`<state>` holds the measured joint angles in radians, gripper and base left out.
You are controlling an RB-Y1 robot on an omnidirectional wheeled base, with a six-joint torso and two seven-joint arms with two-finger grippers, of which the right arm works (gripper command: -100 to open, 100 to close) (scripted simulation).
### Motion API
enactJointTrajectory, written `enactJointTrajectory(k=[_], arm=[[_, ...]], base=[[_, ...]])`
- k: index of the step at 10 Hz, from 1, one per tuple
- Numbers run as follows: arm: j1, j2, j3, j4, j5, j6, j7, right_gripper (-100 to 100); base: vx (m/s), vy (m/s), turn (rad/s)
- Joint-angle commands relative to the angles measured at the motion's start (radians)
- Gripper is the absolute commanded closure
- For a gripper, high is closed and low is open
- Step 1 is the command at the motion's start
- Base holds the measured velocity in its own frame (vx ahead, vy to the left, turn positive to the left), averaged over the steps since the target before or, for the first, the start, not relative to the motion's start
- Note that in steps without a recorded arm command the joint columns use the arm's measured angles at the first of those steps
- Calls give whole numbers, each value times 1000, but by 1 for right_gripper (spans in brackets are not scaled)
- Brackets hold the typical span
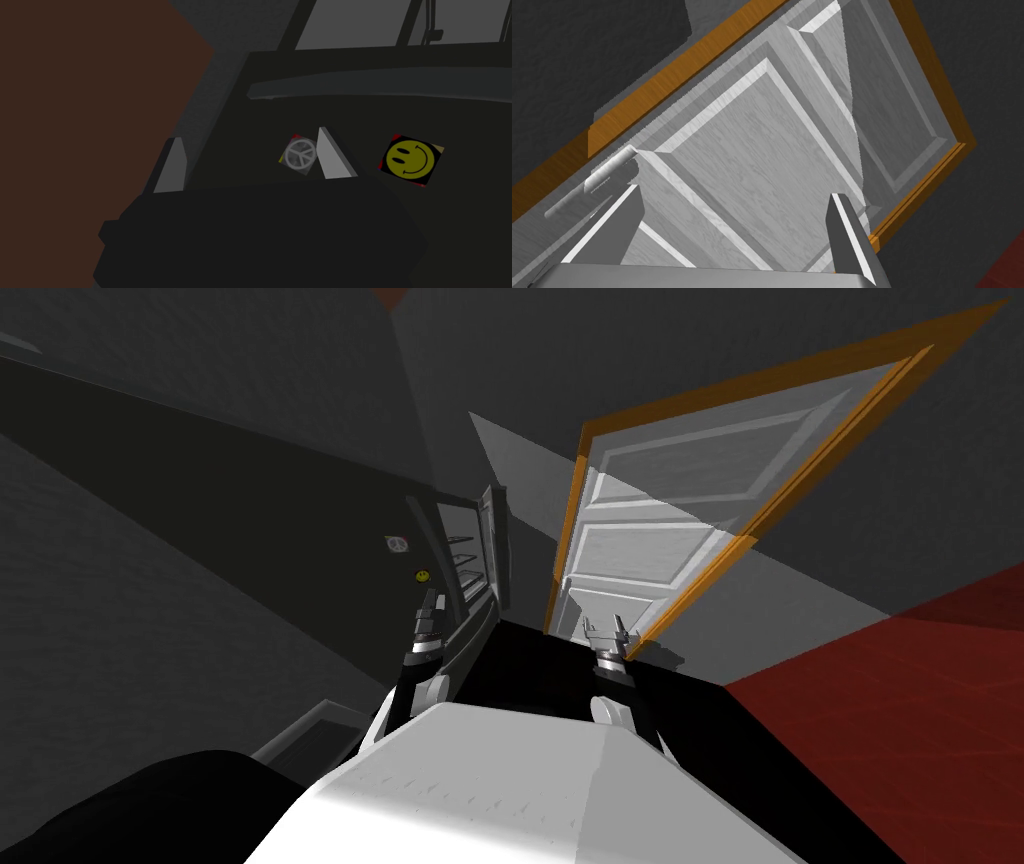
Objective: Pull the door open
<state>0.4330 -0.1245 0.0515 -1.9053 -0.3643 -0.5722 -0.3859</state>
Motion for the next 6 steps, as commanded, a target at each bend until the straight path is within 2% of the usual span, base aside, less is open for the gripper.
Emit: enactJointTrajectory(k=[1,6], arm=[[-7,-13,8,44,-35,-25,-36,-100],[-30,-46,35,165,-143,-82,-136,-100]], base=[[109,-13,100],[93,-24,117]])
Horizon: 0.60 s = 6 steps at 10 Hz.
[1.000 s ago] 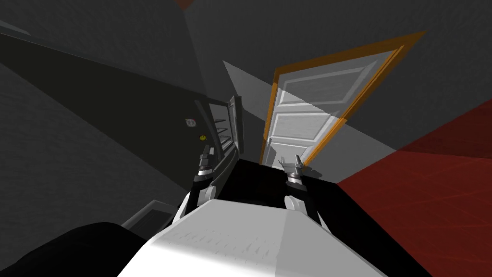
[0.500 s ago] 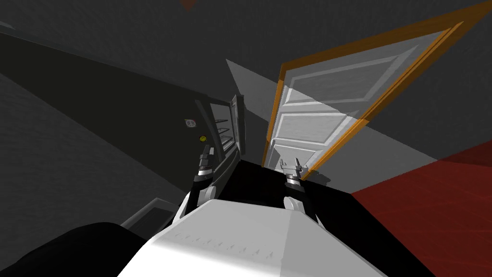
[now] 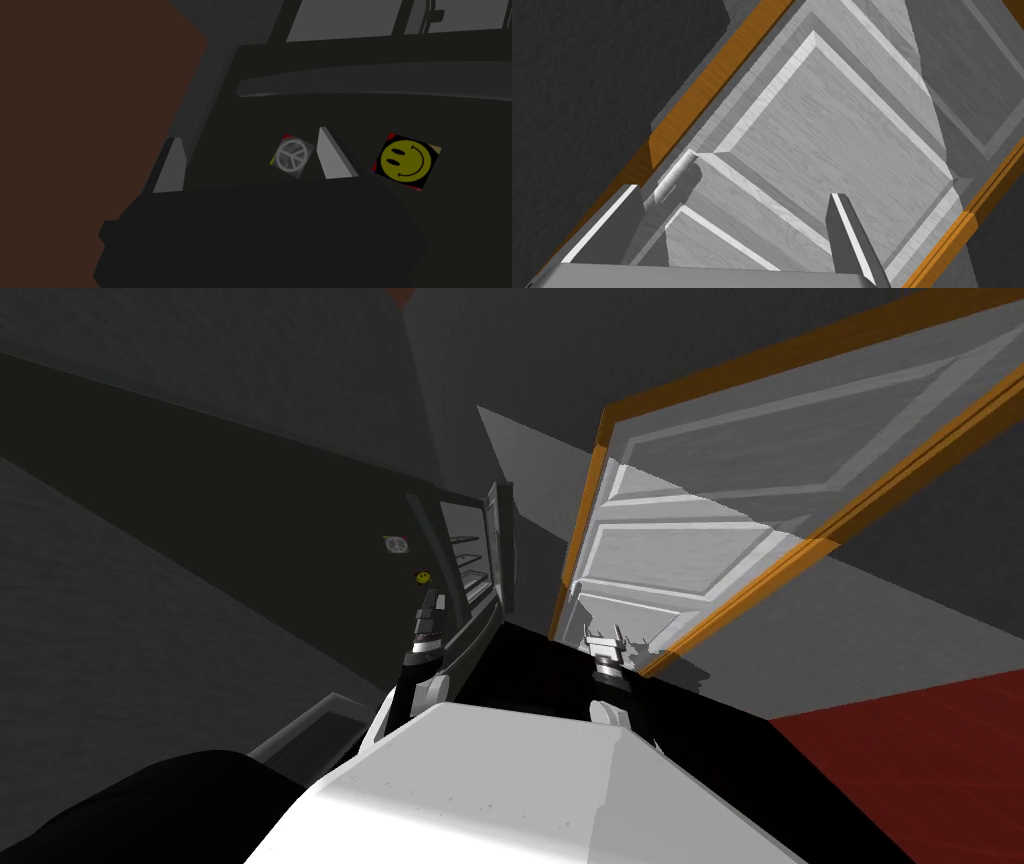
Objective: Pull the door open
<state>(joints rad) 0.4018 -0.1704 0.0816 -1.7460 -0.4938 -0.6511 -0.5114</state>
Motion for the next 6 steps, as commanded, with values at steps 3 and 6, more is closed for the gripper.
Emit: enactJointTrajectory(k=[3,6], arm=[[-13,-21,22,81,-80,-38,-72,-100],[-26,-40,38,155,-147,-73,-134,-100]], base=[[101,-33,112],[93,-27,116]])
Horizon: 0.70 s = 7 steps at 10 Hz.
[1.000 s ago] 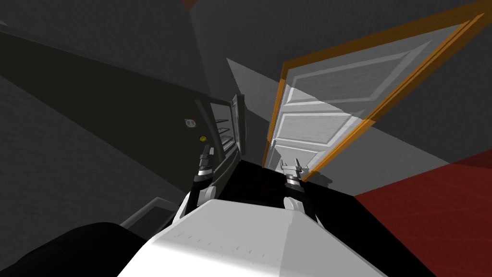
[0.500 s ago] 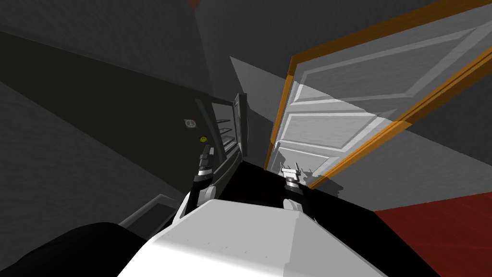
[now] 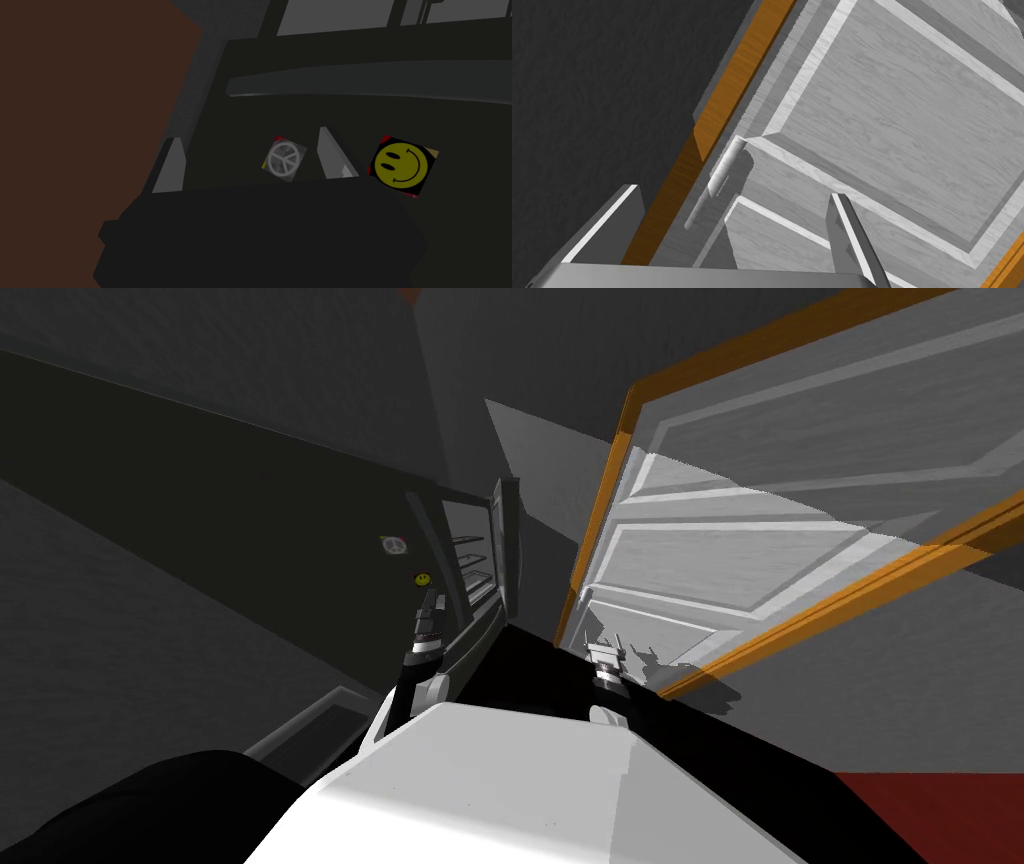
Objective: Pull the door open
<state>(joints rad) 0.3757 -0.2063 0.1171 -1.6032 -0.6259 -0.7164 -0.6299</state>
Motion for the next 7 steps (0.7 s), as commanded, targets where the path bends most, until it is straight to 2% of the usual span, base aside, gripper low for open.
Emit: enactJointTrajectory(k=[1,7], arm=[[-5,-11,9,37,-37,-19,-36,-100],[-32,-49,41,182,-167,-87,-156,-100]], base=[[87,-50,131],[90,-36,109]])
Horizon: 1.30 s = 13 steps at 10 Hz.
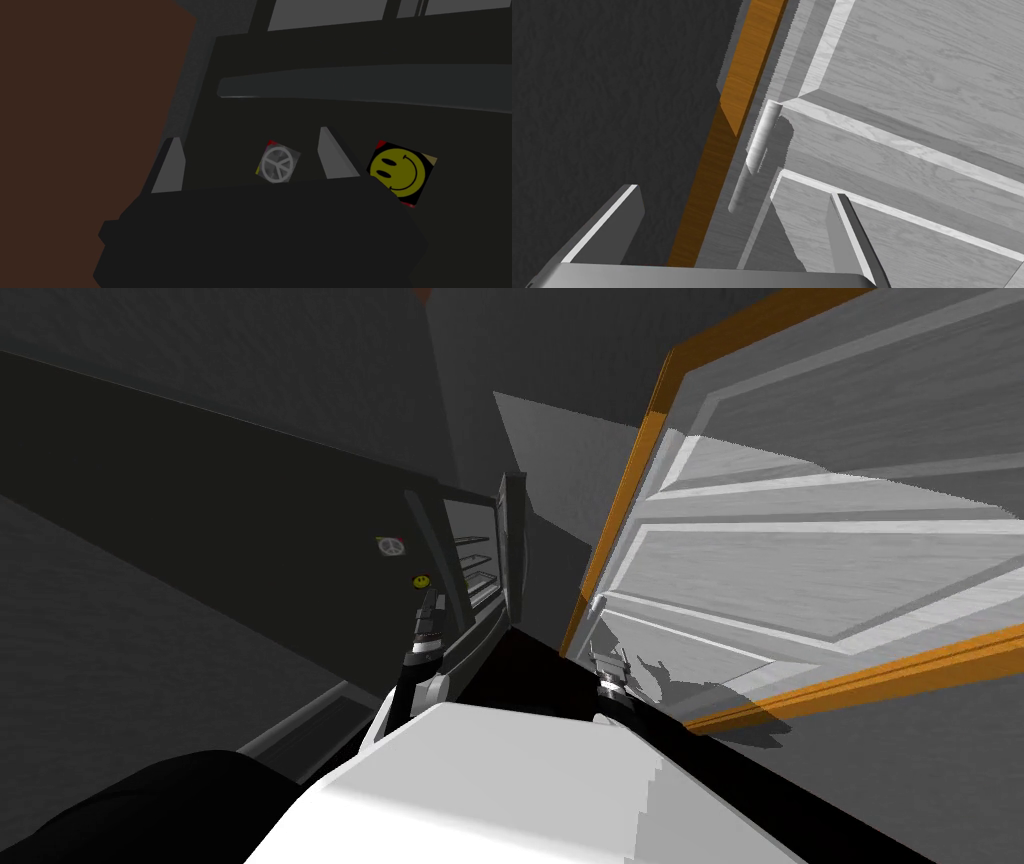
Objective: Pull the door open
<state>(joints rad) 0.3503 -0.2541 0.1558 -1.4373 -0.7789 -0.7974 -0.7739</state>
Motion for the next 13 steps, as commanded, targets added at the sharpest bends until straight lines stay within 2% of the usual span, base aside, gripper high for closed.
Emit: enactJointTrajectory(k=[1,11,12,13], arm=[[-11,-7,8,39,-35,-16,-31,-100],[-49,-61,54,246,-221,-114,-202,-100],[-56,-70,62,281,-252,-130,-231,-100],[-59,-74,66,298,-268,-138,-245,-100]], base=[[89,-35,112],[88,-46,99],[119,-79,146],[116,-65,117]])
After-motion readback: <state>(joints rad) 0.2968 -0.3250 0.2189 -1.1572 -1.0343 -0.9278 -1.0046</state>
